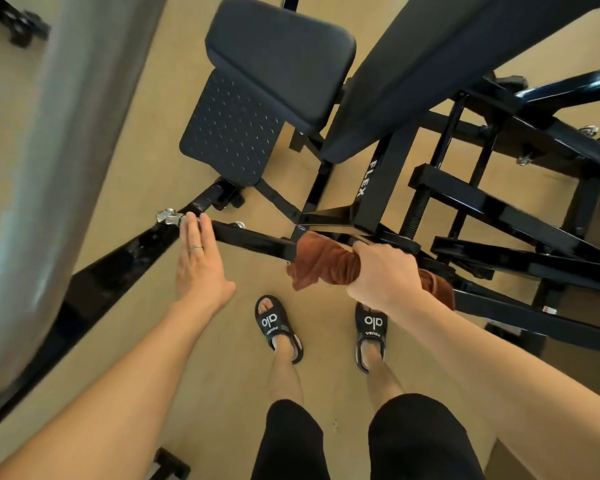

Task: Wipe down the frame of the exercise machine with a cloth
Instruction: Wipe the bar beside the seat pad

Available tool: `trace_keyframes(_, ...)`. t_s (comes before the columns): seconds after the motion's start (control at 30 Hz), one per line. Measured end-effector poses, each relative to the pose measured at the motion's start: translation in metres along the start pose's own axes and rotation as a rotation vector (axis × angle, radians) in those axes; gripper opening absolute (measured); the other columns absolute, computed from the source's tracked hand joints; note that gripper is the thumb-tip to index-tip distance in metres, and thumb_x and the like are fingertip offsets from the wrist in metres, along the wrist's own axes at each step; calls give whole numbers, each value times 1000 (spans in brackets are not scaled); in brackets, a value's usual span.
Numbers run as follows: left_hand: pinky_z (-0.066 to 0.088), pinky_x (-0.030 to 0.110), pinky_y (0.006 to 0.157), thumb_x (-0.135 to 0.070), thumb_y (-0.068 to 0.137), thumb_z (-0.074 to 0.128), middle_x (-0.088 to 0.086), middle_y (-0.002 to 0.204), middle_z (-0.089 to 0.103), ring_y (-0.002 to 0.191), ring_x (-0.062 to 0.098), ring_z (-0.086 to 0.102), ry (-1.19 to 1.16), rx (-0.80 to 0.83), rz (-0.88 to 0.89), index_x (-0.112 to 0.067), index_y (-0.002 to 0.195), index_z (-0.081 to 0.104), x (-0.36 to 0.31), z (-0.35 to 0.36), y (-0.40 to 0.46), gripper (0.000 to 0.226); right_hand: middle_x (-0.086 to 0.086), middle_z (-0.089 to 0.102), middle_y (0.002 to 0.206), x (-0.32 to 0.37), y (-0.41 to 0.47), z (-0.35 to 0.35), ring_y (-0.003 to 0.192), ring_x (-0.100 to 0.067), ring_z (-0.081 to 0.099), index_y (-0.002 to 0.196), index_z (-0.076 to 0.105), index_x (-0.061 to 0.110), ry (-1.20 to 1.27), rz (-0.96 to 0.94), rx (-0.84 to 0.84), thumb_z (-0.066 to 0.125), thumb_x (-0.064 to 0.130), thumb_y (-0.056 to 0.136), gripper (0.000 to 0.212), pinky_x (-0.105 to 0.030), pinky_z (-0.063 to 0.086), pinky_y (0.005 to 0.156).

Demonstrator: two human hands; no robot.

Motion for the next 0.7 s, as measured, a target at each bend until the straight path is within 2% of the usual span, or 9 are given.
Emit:
trace_keyframes(0.07, 0, 34, 126, -7, 78, 79, 8, 165, -33, 154, 23, -27, -6, -11, 17, -13, 158, -26, 3, 0, 1, 132, 8, 56, 79, 31, 14, 6, 69, -18, 53, 102, 59, 27, 10, -23, -43, 58, 49, 96, 23, -32, 39, 69)
trace_keyframes(0.2, 2, 36, 126, -11, 81, 79, 9, 164, -35, 153, 25, -28, -18, 30, 23, -14, 156, -30, 2, -4, 0, 133, 1, 59, 86, 98, 46, 16, 73, -22, 57, 110, 63, 21, 11, -25, -61, 59, 41, 98, 24, -35, 43, 71)
trace_keyframes(0.37, 2, 35, 126, -17, 83, 79, 4, 163, -38, 155, 23, -24, -12, 65, -13, -11, 154, -32, 7, -5, 4, 132, 3, 45, 65, 176, 78, 24, 55, -17, 43, 100, 66, 19, 40, -60, -82, 70, 40, 91, 23, -34, 36, 65)
trace_keyframes(0.43, 2, 35, 126, -22, 81, 82, 1, 162, -39, 155, 21, -23, -18, 66, -8, -11, 154, -31, 10, -4, 6, 135, 6, 41, 62, 181, 82, 28, 51, -14, 39, 98, 65, 21, 61, -74, -129, 70, 40, 90, 22, -32, 36, 63)
trace_keyframes(0.53, 3, 35, 126, -32, 78, 85, -1, 163, -37, 155, 19, -22, -17, 68, 3, -12, 157, -27, 11, -7, 5, 138, 4, 51, 72, 168, 75, 29, 60, -17, 50, 106, 59, 20, 92, -122, -152, 74, 35, 88, 28, -33, 38, 63)
trace_keyframes(0.63, 8, 38, 128, -37, 76, 87, 3, 168, -26, 157, 21, -17, -44, 50, -1, -16, 160, -21, 5, -13, 5, 137, -1, 63, 89, 141, 65, 25, 71, -20, 56, 114, 56, 19, 92, -124, -61, 73, 29, 88, 34, -35, 43, 67)
trace_keyframes(0.7, 6, 42, 128, -41, 75, 87, 12, 170, -16, 158, 26, -12, -44, 20, 10, -21, 159, -21, -2, -17, 6, 138, 0, 65, 92, 110, 54, 19, 72, -20, 55, 114, 56, 22, 86, -88, -31, 70, 36, 88, 32, -36, 43, 66)
Point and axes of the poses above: each hand's wrist, its own y-axis towards the middle knuckle, its own z-axis out of the palm, x = y × z, the point moved 1 cm from there along y, towards the middle knuckle
